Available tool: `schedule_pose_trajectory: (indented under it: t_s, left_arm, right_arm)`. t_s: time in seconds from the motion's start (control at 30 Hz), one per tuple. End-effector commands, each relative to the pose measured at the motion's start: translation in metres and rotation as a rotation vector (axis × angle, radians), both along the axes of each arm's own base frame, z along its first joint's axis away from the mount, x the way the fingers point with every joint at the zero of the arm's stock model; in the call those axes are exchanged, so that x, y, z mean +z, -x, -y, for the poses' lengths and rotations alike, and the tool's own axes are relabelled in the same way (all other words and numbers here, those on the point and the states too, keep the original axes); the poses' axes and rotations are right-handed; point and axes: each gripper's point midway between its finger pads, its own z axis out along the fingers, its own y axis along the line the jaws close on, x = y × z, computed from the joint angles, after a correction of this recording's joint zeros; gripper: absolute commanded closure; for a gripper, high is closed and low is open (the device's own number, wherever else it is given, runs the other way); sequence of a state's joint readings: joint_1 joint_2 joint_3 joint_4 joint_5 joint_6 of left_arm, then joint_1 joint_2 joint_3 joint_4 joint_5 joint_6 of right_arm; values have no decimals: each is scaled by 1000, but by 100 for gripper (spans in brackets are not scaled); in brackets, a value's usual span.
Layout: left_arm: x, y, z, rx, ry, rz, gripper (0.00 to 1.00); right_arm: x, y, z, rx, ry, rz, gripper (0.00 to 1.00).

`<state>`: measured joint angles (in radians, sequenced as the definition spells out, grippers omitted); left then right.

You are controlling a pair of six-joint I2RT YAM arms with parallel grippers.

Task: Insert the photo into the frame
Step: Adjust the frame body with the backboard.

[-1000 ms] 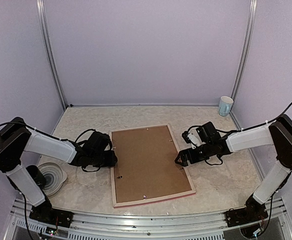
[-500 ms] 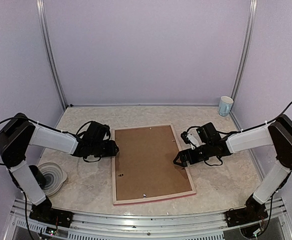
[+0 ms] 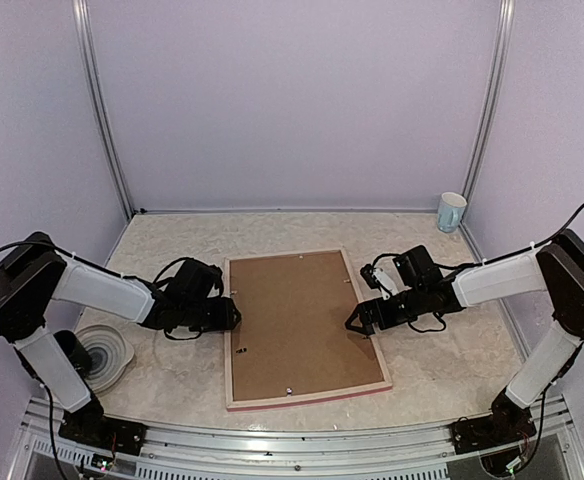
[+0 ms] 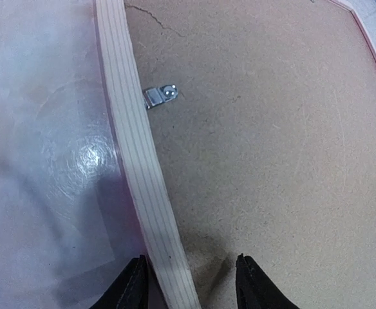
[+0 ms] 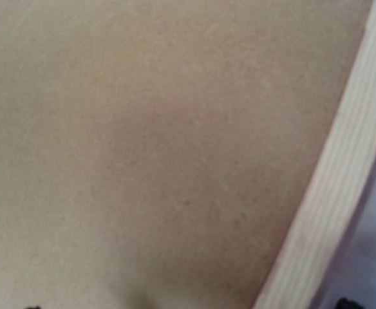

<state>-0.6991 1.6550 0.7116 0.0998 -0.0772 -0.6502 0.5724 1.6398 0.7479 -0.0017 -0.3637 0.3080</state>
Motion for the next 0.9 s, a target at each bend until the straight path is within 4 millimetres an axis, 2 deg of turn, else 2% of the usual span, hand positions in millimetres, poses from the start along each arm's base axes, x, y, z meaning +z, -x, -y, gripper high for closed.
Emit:
schedule_pose_trajectory:
  t_s: [0.0,0.13,0.23,0.4,0.53,0.67,0.77,0.87]
  left_arm:
    - [-13,4,6,-11,12,-35,53]
    - [-22,8,10,-33,19,-58,53]
    - [-19,4,14,-36,36,-44,53]
    - [-2,-19,28,-47,49,9,53]
    - [0,-39,34,-55,43,32,53]
    - [-7,-54,17,-19,19,17,53]
    - [-4,-51,3,2,15,17,48]
    - [8,-42,-3,-2,21,34,45]
  right_arm:
    - [-1,5,1,6,-11,-22,1]
    - [-1,9,-2,27,-28,-35,1]
    - [-2,13,-4,43,-41,-48,1]
    - [2,7,-10,56,-63,-33,1]
    - [-4,-5,-4,15,5,-13,1]
    - [-2,-18,8,-39,65,16,1]
    - [5,-19,17,-62,82,43,1]
    - [8,-16,23,-68,86,53,1]
